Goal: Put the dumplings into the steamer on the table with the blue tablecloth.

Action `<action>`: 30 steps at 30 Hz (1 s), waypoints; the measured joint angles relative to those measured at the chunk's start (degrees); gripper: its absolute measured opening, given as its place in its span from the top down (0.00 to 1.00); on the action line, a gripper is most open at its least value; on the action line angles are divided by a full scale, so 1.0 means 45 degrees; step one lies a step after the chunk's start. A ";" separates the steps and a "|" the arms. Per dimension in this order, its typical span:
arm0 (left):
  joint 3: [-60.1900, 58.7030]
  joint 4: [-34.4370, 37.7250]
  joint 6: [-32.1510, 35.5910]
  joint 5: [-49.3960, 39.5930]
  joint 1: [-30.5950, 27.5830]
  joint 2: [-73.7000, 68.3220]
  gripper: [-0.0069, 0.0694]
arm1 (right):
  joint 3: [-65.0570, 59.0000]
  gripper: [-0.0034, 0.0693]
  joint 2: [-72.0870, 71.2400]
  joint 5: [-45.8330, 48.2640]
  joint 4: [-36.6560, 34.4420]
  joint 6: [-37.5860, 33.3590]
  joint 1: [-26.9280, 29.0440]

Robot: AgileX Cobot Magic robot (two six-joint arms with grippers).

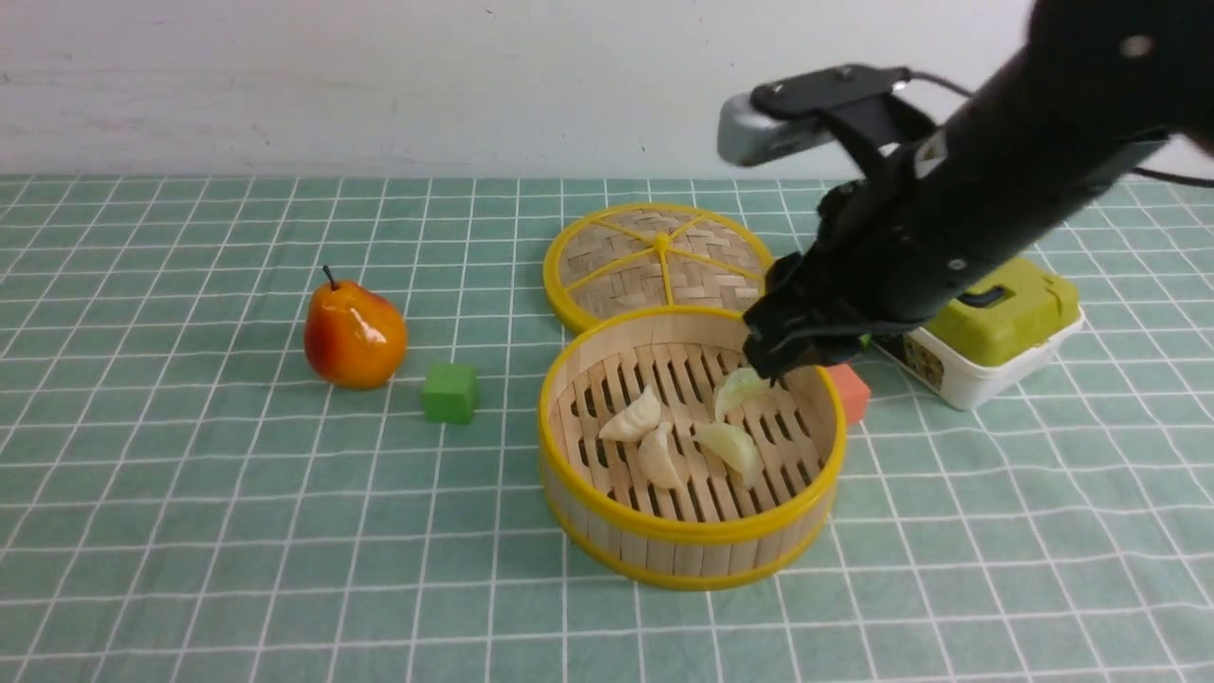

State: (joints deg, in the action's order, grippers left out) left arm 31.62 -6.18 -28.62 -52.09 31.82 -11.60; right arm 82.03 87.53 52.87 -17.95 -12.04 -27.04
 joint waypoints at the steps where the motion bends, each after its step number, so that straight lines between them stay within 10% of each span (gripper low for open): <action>1: -0.0182 -0.0018 -0.0114 0.0270 0.0000 0.0319 0.86 | -0.0447 0.64 -0.0566 -0.0463 -0.0234 -0.0256 0.0000; 10: -0.0712 -0.0071 -0.0295 0.1351 0.0000 0.1415 0.85 | -0.5279 0.94 -0.6379 -0.3923 -0.1804 -0.2207 0.0000; 30: -0.0722 -0.0094 -0.0295 0.1287 0.0000 0.1415 0.81 | -0.7808 0.96 -1.0172 -0.2954 -0.1979 -0.2311 0.0000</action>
State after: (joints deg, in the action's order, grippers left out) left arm 28.37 -6.60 -29.94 -46.30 31.82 -5.23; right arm 46.90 41.75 39.58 -26.85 -22.44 -27.04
